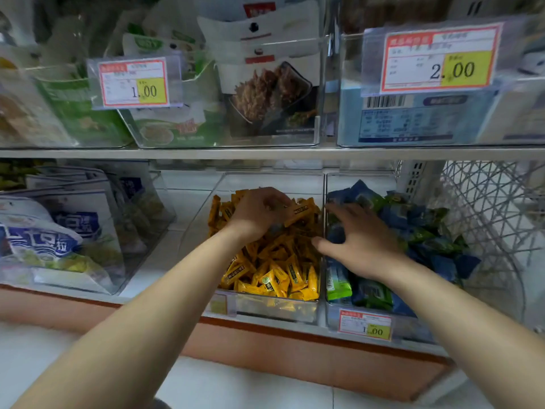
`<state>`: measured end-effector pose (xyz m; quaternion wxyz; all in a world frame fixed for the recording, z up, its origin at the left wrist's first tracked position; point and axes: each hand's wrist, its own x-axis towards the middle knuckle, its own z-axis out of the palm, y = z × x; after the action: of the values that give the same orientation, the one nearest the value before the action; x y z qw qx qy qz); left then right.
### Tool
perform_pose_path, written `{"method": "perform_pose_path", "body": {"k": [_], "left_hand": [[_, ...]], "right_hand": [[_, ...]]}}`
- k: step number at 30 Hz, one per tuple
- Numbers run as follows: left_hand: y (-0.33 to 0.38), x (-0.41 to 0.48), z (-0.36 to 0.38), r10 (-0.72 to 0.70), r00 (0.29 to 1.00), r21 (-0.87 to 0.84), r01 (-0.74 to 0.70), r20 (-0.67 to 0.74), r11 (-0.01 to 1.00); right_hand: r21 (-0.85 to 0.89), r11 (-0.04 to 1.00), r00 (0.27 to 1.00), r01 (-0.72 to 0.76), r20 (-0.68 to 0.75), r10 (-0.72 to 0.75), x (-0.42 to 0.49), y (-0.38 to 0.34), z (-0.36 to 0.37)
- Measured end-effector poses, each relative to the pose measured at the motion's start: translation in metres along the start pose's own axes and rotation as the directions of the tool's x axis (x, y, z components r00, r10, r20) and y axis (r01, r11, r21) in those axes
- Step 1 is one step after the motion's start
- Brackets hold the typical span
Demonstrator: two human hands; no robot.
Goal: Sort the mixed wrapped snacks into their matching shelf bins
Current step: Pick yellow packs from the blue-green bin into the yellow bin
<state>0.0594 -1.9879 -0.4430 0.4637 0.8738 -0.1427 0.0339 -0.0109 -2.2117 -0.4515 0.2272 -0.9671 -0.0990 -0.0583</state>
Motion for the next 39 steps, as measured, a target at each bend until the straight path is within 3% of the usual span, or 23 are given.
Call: {"method": "perform_pose_path", "body": {"k": [3,5,10,14,15,17,19,21,23,25,27,29,32,34,36,37,39], "left_hand": [[0.010,-0.012,-0.002,-0.053,0.993,-0.101,0.042,-0.108,0.994],[0.016,-0.018,-0.002,-0.124,0.986,-0.213,0.099,-0.108,0.972],[0.038,-0.041,0.009,-0.221,0.974,-0.523,0.168,-0.039,0.835],[0.064,-0.053,0.022,-0.191,0.981,-0.733,0.137,0.009,0.667],[0.068,-0.054,0.023,-0.180,0.984,-0.759,0.124,0.009,0.640],[0.071,-0.055,0.025,-0.157,0.987,-0.716,0.086,-0.033,0.693],[0.069,-0.056,0.029,-0.146,0.987,-0.640,0.071,-0.065,0.765],[0.066,-0.056,0.033,-0.156,0.986,-0.636,0.078,-0.067,0.768],[0.065,-0.056,0.035,-0.153,0.987,-0.662,0.085,-0.046,0.744],[0.065,-0.055,0.037,-0.142,0.990,-0.683,0.086,-0.026,0.726],[0.062,-0.053,0.035,-0.147,0.989,-0.696,0.084,-0.031,0.714],[0.053,-0.047,0.027,-0.148,0.983,-0.622,0.051,-0.106,0.782],[0.024,-0.039,0.004,-0.064,0.965,-0.140,0.028,-0.255,0.990],[0.004,-0.039,-0.006,-0.033,0.981,0.130,0.059,-0.189,0.990],[-0.011,-0.039,-0.005,-0.055,0.997,0.292,0.070,-0.059,0.954],[-0.014,-0.039,-0.002,-0.054,0.999,0.352,0.047,0.009,0.935],[-0.018,-0.037,0.008,-0.040,0.993,0.414,-0.011,0.115,0.910]], "right_hand": [[-0.082,0.990,0.982,0.116,-0.138,-0.126,-0.003,-0.014,-0.004],[-0.025,0.990,0.977,0.141,-0.157,-0.143,-0.006,-0.023,-0.003],[0.301,0.943,0.988,0.143,-0.102,-0.117,-0.013,-0.034,-0.002],[0.627,0.775,0.992,0.075,-0.122,0.003,-0.017,-0.037,-0.005],[0.669,0.741,0.991,0.061,-0.132,0.038,-0.017,-0.036,-0.008],[0.733,0.679,0.991,0.030,-0.111,0.076,-0.019,-0.033,-0.015],[0.827,0.562,0.994,-0.013,-0.050,0.097,-0.021,-0.028,-0.021],[0.897,0.437,0.993,-0.064,0.012,0.120,-0.023,-0.024,-0.023],[0.917,0.391,0.991,-0.080,0.032,0.128,-0.023,-0.021,-0.024],[0.910,0.409,0.991,-0.068,0.014,0.135,-0.021,-0.019,-0.024],[0.875,0.482,0.985,-0.052,-0.034,0.168,-0.017,-0.015,-0.027],[0.772,0.635,0.961,0.003,-0.177,0.210,-0.013,-0.005,-0.032],[0.301,0.954,0.872,-0.017,-0.461,0.161,-0.010,0.020,-0.043],[-0.009,0.992,0.887,-0.123,-0.449,0.106,-0.008,0.036,-0.047],[-0.220,0.949,0.946,-0.227,-0.279,0.162,-0.006,0.040,-0.043],[-0.275,0.928,0.956,-0.252,-0.222,0.193,-0.006,0.038,-0.041],[-0.266,0.944,0.961,-0.196,-0.241,0.132,-0.005,0.025,-0.036]]}}
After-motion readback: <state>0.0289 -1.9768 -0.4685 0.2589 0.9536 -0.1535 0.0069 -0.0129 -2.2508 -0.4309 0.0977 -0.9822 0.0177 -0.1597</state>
